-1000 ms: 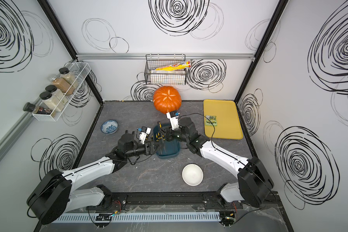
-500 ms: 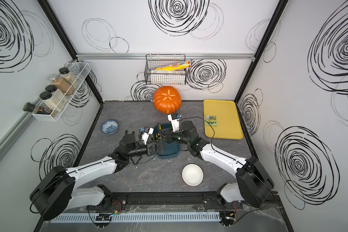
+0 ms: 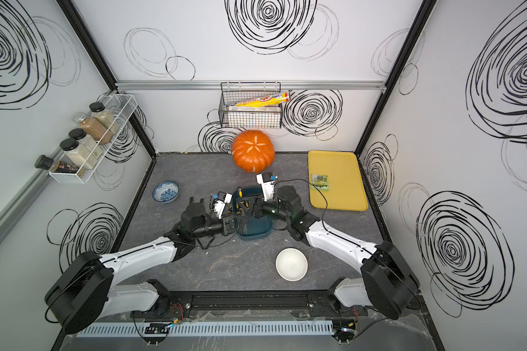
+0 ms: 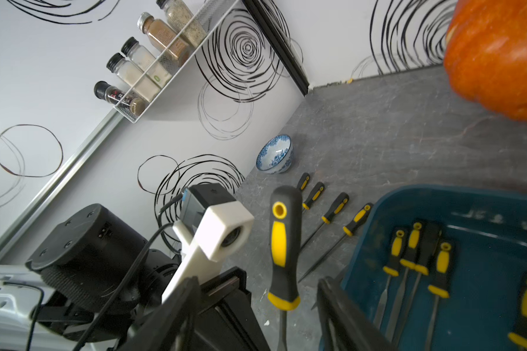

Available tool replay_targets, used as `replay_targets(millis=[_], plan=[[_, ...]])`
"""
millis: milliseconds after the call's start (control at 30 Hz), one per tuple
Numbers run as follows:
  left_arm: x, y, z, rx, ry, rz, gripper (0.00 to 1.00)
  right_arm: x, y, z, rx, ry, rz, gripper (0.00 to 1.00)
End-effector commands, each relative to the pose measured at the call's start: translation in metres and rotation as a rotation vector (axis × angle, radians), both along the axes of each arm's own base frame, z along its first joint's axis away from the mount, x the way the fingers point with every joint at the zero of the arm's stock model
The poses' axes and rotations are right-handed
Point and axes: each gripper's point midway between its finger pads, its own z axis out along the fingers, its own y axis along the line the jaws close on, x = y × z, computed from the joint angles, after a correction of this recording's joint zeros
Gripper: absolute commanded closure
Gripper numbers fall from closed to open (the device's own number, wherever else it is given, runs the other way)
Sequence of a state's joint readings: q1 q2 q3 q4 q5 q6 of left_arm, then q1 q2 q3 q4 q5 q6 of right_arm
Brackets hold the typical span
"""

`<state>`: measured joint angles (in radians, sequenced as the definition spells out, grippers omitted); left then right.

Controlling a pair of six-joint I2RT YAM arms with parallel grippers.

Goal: Take the file tool out of the storage box
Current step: Pick up the file tool from the storage box.

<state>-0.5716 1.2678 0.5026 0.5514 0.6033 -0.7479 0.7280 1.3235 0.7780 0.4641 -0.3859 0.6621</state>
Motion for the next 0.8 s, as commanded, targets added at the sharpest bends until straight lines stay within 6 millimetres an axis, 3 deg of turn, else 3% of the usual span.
replay_targets(millis=[0,67,133,200,267,467,600,767], plan=[[0.008,0.007,0.019,0.017,-0.067,0.025,1.00,-0.004,-0.008,0.016,0.012,-0.057,-0.019,0.26],[0.017,0.022,0.015,0.104,-0.045,0.089,1.00,-0.004,-0.013,0.020,-0.014,-0.077,-0.035,0.24],[0.030,0.048,0.005,0.280,-0.037,0.209,1.00,-0.002,-0.019,0.022,-0.067,-0.103,-0.059,0.22],[0.043,0.087,-0.007,0.500,0.000,0.372,1.00,0.003,-0.029,0.022,-0.129,-0.123,-0.091,0.21],[0.048,0.108,-0.013,0.610,0.055,0.444,1.00,0.007,-0.041,0.018,-0.203,-0.165,-0.131,0.19],[0.053,0.155,-0.029,0.925,0.215,0.575,1.00,0.013,-0.066,-0.008,-0.314,-0.187,-0.200,0.17],[0.055,0.198,-0.040,1.130,0.255,0.675,1.00,0.008,-0.066,-0.011,-0.295,-0.181,-0.180,0.17],[0.049,0.238,-0.068,1.243,0.380,0.695,1.00,0.005,-0.076,-0.009,-0.300,-0.200,-0.206,0.17]])
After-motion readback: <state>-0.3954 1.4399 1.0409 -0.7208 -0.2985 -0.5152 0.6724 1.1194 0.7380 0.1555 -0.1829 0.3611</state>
